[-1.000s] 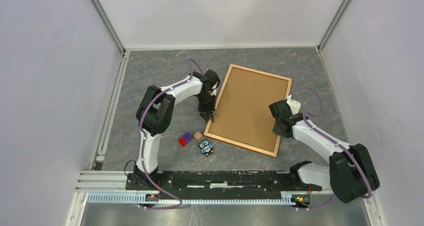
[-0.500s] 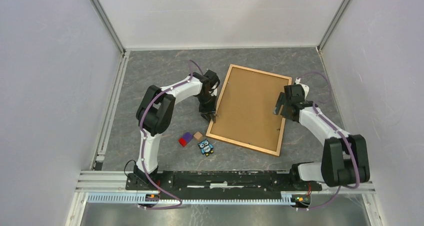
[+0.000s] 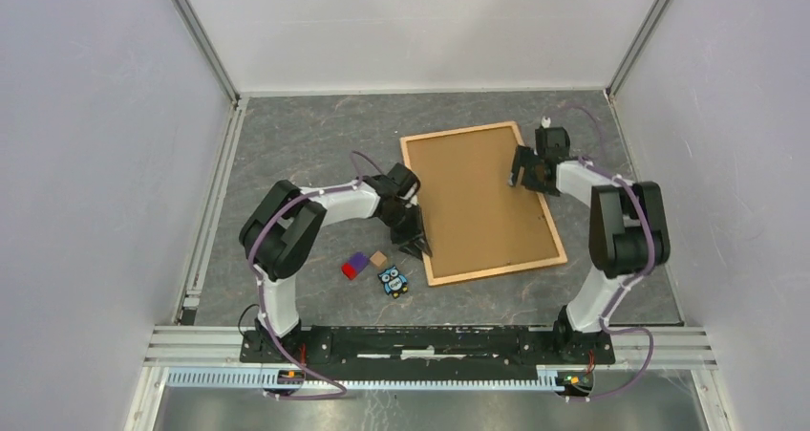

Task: Put the photo into the frame
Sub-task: Adjust the photo frame at the center of the board.

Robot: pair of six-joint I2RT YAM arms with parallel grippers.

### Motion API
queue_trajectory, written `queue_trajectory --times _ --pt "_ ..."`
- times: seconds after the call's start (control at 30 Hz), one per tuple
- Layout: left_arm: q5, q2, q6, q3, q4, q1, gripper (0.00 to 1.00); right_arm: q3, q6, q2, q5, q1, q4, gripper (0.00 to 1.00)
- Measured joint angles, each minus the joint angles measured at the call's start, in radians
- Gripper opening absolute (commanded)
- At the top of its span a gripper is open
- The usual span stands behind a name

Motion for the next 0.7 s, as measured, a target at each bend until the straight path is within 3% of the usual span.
queue_trajectory --times 0.13,0.27,0.37,0.5,0.7 --pt "-0.011 0.021 -0.099 0.020 0.045 -0.132 0.26 0.245 -0.028 0.192 -0.053 0.015 0.002 0.86" --pt "-0.041 0.037 -0.190 0.045 0.077 -0.223 0.60 0.513 -0.088 0.336 -0.051 0.060 -0.119 0.88" --pt "-0.032 0.028 -0.155 0.047 0.109 -0.247 0.74 0.581 -0.127 0.312 0.005 0.084 -0.213 0.88" --pt "-0.057 -0.041 -0.068 0.049 0.074 -0.257 0.82 0.474 -0.138 0.136 0.089 0.101 -0.291 0.89" --pt "-0.076 -0.182 0.091 0.164 -0.064 -0.172 0.85 0.072 0.003 -0.306 0.187 0.080 -0.340 0.84"
